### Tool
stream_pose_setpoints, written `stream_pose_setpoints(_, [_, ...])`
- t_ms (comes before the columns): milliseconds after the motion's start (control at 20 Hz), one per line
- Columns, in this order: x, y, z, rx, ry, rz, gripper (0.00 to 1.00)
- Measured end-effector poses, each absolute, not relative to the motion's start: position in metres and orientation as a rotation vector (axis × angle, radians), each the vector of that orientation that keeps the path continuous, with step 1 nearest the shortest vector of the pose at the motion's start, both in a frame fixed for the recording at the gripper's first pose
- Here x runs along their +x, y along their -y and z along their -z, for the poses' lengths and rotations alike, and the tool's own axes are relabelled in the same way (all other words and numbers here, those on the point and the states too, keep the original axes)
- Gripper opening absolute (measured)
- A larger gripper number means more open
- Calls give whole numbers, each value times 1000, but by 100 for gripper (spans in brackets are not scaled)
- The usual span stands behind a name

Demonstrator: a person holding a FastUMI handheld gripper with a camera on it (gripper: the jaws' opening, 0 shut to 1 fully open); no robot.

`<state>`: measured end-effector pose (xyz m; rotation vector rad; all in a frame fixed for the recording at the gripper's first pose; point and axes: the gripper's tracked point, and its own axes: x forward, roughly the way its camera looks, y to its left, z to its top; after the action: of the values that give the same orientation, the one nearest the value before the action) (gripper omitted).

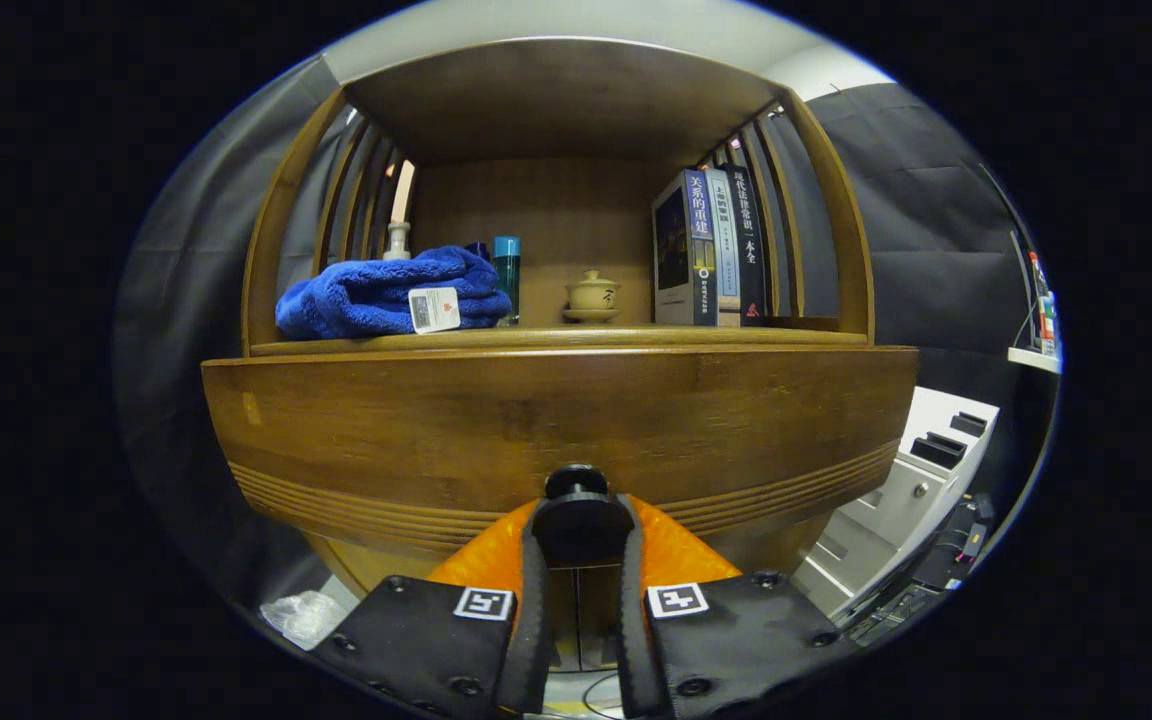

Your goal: Pull open the drawer, take out the items inside it, and place them on the countertop above the cabinet.

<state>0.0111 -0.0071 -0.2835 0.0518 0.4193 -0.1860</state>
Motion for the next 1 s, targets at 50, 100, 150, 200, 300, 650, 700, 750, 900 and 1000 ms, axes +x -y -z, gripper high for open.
stream_pose_setpoints(50, [11,7,286,42,-434,181,36])
stream_pose_setpoints(100, [8,7,287,32,-447,176,36])
stream_pose_setpoints(150, [3,7,286,29,-461,176,36])
stream_pose_setpoints(200, [-3,6,285,31,-471,180,36])
stream_pose_setpoints(300, [-19,4,283,32,-484,192,36])
stream_pose_setpoints(650, [-81,-6,257,133,-404,236,9])
stream_pose_setpoints(700, [-78,1,235,156,-351,251,9])
stream_pose_setpoints(750, [-78,15,213,162,-323,262,9])
stream_pose_setpoints(900, [-79,39,220,128,-343,311,23])
stream_pose_setpoints(1000, [-72,31,242,121,-393,282,38])
